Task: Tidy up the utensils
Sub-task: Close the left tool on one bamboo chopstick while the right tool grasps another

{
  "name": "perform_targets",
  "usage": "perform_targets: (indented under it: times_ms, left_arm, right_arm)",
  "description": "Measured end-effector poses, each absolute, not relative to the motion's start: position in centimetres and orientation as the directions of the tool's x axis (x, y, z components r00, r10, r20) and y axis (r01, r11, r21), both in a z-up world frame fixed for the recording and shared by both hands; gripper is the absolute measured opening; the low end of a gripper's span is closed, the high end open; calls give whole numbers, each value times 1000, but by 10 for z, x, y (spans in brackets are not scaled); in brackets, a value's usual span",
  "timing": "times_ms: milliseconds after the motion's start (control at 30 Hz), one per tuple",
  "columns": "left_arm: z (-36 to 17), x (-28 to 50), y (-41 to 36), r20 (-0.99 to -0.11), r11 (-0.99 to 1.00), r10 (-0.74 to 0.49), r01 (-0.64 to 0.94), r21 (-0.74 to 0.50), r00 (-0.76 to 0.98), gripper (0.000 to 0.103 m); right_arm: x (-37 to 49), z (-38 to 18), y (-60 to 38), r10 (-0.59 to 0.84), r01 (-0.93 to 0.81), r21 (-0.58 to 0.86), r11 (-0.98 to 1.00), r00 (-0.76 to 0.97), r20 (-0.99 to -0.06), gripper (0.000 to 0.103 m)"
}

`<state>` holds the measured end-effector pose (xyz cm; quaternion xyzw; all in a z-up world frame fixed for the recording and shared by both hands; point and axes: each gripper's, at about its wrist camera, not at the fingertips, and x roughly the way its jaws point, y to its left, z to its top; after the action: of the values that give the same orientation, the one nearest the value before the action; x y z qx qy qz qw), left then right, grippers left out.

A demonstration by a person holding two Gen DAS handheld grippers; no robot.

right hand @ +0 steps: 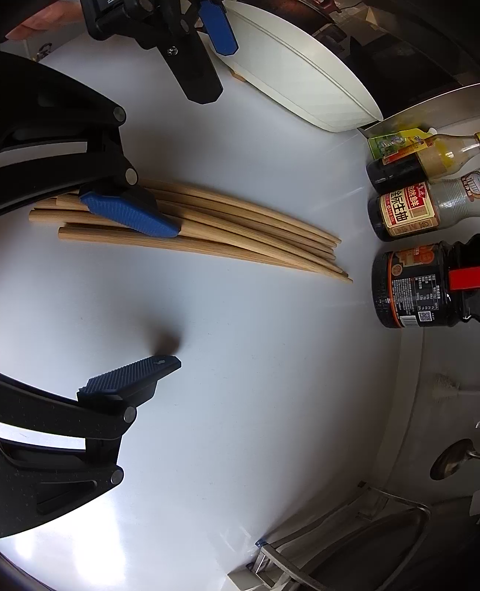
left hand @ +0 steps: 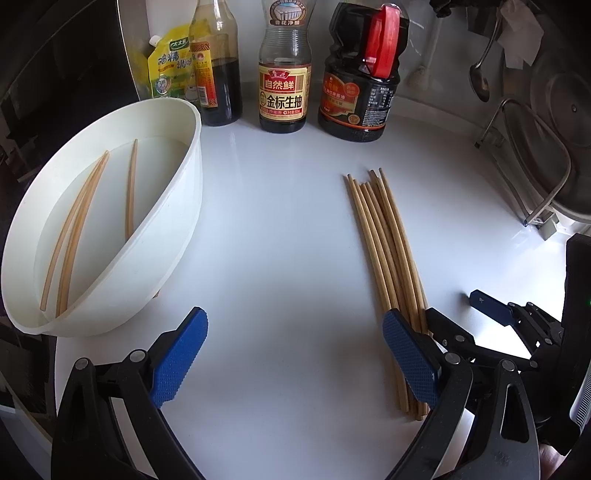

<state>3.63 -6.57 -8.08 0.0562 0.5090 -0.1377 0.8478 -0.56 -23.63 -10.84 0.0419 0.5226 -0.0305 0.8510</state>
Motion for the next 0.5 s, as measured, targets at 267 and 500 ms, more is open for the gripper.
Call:
perform_targets:
  times_ms: [267, 500]
  left_arm:
    - [-88, 40, -73, -883, 954, -174, 297, -42, 435, 94]
    - [-95, 40, -86, -885, 946, -185, 322, -42, 427, 94]
  right_arm:
    - [-2, -110, -239, -60, 94, -18, 995, 458, -887, 63]
    - [-2, -110, -253, -71, 102, -27, 994, 458, -886, 63]
